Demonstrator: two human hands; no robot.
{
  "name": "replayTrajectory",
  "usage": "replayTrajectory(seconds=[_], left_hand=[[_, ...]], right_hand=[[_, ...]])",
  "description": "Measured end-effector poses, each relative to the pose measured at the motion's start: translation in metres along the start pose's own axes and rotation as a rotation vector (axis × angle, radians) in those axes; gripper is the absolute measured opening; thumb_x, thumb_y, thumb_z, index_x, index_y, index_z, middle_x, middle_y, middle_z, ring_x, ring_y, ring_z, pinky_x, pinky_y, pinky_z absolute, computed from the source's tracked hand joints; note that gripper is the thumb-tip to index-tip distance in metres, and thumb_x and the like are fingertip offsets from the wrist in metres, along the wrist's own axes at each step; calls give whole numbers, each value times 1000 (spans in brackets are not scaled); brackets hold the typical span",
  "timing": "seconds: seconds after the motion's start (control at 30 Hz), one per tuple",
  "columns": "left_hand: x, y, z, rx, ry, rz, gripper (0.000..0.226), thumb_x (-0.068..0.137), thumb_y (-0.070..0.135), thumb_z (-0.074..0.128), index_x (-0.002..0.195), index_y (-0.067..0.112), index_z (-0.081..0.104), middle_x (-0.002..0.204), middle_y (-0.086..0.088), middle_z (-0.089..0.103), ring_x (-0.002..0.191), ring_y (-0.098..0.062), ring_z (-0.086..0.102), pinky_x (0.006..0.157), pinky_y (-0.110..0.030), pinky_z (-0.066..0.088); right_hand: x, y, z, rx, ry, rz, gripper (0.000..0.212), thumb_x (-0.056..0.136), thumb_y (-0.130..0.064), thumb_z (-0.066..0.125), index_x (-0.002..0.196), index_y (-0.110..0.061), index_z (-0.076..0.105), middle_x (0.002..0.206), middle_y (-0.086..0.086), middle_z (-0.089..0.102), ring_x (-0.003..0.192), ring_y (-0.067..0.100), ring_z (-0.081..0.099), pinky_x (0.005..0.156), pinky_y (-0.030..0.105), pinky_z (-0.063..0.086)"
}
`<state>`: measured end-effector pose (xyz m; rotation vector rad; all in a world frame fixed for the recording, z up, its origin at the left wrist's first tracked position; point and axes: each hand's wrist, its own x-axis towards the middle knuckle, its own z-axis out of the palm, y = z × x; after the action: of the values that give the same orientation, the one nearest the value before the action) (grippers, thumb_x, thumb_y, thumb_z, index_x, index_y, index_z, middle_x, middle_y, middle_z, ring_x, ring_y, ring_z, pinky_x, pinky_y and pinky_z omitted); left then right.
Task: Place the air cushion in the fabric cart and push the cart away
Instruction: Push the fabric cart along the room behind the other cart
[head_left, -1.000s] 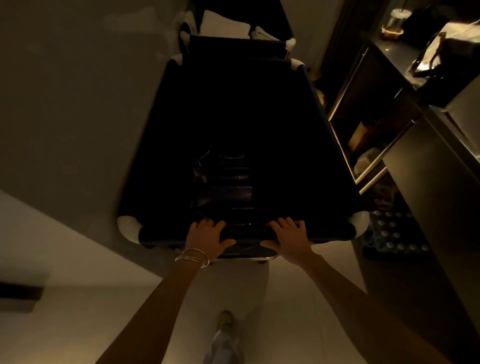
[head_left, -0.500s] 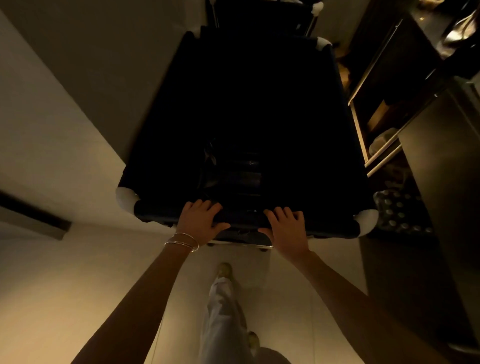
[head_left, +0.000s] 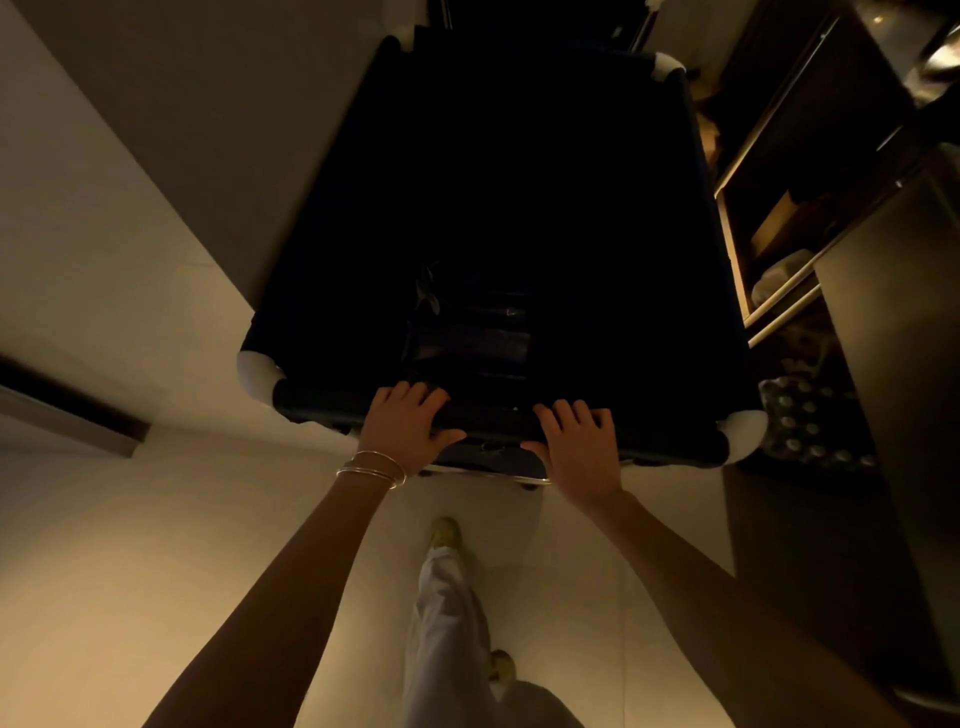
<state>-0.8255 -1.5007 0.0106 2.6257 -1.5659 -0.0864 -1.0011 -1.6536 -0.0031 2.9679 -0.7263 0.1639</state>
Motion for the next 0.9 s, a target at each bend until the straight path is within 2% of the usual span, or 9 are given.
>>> replayTrajectory(seconds=[0.23,0.37,0.53,0.67,0.8,0.9], left_hand=[[52,-11,1,-10,-31,-9,63,77,60,34,101,10,64,84,-13,66,80,-35,61,77,-46,49],[84,-19,3,-19,-13,-7,64,76,60,33,101,11,64,87,-13,66,82,-34,61,79,-45,48],[128,-30,1,-19,8,0,61,75,59,36,95,10,66,80,-13,65,74,-33,62,71,-44,51],[159,-38,-2,-33,-16,18,60,76,59,35,94,11,65,80,-13,65,73,-33,61,69,-44,51],[189,-47,-6,-55,-62,23,57,79,59,42,99,10,64,86,-15,65,80,-35,61,75,-45,49],[209,-52,-8,-61,-70,29,61,79,61,37,100,11,65,87,-14,66,81,-35,61,74,-45,49]], right_hand=[[48,18,5,-4,-19,12,50,77,-48,67,109,-11,60,98,10,65,89,31,58,77,40,44],[79,30,8,-14,-26,14,49,76,-48,67,108,-10,60,96,10,65,87,31,58,76,40,33],[122,44,9,-20,-99,45,51,75,-48,69,109,-11,61,95,10,66,86,32,60,74,39,46],[154,53,8,17,-180,78,49,76,-46,68,110,-12,60,97,12,65,88,33,59,75,42,46],[184,63,5,77,-218,81,46,72,-40,74,105,-10,62,94,16,65,85,37,60,72,47,46],[205,70,4,75,-283,87,48,83,-41,64,118,-11,55,111,18,59,102,38,54,84,50,39]])
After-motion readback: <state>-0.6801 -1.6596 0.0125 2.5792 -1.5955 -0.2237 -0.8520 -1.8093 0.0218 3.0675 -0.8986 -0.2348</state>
